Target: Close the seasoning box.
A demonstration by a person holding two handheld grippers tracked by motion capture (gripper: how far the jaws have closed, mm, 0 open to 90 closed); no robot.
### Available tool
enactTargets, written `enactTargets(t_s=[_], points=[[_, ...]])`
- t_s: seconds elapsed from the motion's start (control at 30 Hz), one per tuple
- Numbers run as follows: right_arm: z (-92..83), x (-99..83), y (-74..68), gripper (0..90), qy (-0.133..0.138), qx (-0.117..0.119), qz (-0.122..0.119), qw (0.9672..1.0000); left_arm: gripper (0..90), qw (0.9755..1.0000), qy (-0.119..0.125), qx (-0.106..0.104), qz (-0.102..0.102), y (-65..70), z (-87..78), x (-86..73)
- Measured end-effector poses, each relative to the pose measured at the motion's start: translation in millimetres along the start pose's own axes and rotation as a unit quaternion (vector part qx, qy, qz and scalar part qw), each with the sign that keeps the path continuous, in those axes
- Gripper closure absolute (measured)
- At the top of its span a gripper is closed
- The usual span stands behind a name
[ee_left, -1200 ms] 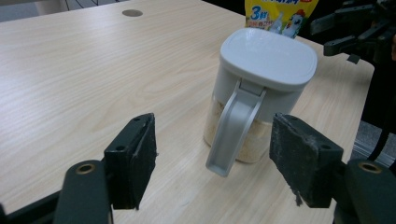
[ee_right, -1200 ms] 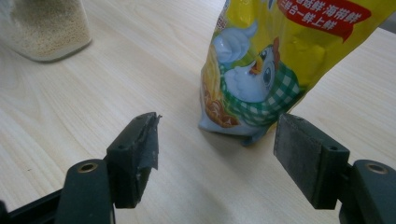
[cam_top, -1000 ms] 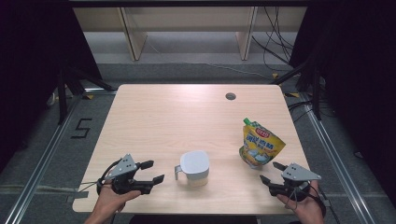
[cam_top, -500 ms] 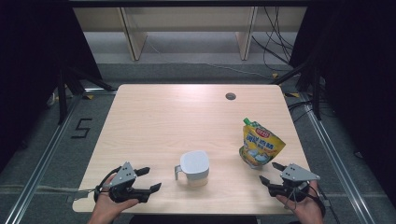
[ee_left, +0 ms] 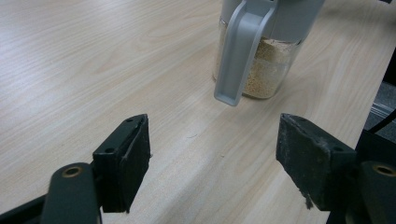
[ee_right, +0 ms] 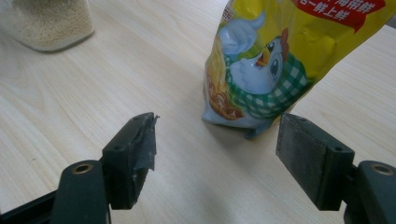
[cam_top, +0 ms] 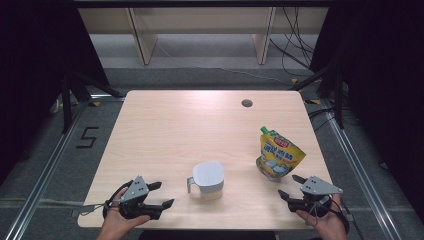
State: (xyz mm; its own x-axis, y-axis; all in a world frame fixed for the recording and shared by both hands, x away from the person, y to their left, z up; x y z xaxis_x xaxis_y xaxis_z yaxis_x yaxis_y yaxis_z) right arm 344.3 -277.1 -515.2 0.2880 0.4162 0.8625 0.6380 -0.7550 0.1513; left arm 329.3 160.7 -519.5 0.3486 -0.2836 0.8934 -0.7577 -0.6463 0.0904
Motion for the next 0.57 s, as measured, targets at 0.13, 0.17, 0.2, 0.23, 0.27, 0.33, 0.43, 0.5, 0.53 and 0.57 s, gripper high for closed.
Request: enactTargets(t_s=[0.13, 0.17, 0.2, 0.23, 0.27, 0.33, 0.43, 0.5, 0.53, 0.57], points=[[0.0, -0.2, 0.6, 28.3, 0.000, -0.001, 0.000, 1.0000, 25.6, 1.0000, -0.005, 0.001, 0.007, -1.1, 0.2, -0.7], [0.0, -0.5, 1.1, 27.8, -0.001, -0.001, -0.001, 1.0000, 25.5, 1.0000, -0.004, 0.000, 0.007, -1.0, 0.5, -0.7], [0.1, -0.6, 1.4, 27.7, -0.001, -0.003, 0.001, 1.0000, 25.5, 1.0000, -0.006, 0.000, 0.007, -1.0, 0.3, -0.8], [-0.1, -0.9, 1.6, 27.7, -0.002, -0.002, 0.002, 1.0000, 25.4, 0.9999, -0.008, 0.000, 0.007, -1.1, 0.1, -0.9], [-0.2, -1.1, 1.8, 27.7, -0.003, -0.003, 0.002, 1.0000, 25.4, 1.0000, -0.007, 0.000, 0.007, -1.1, 0.2, -0.9], [-0.1, -1.1, 1.8, 27.6, -0.003, -0.003, 0.001, 1.0000, 25.4, 1.0000, -0.005, 0.001, 0.007, -1.2, 0.4, -0.7], [0.0, -1.6, 0.8, 27.1, -0.006, -0.001, 0.008, 1.0000, 25.3, 0.9999, -0.005, -0.001, 0.013, -1.8, 0.1, -0.4], [0.2, -2.0, 0.9, 26.2, -0.007, -0.002, 0.011, 0.9999, 25.2, 0.9999, -0.005, 0.001, 0.012, -2.0, 0.3, -0.7], [0.2, -2.1, 0.5, 26.1, -0.006, -0.003, 0.015, 0.9999, 25.2, 0.9999, -0.006, 0.001, 0.012, -2.3, 0.4, -0.8], [0.6, -2.2, 2.4, 25.9, -0.006, -0.003, 0.005, 1.0000, 25.2, 1.0000, -0.005, 0.003, 0.000, -1.3, 0.7, -1.3]])
Point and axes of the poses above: each handheld gripper's, and its own axes: z roughly forward along the jaws, x roughly out of its top, y roughly to its right, the point moved 6 cm from there along z, roughly forward along the jaws, and after that the axes turned 5 degrees about y, right-handed, at the moved point
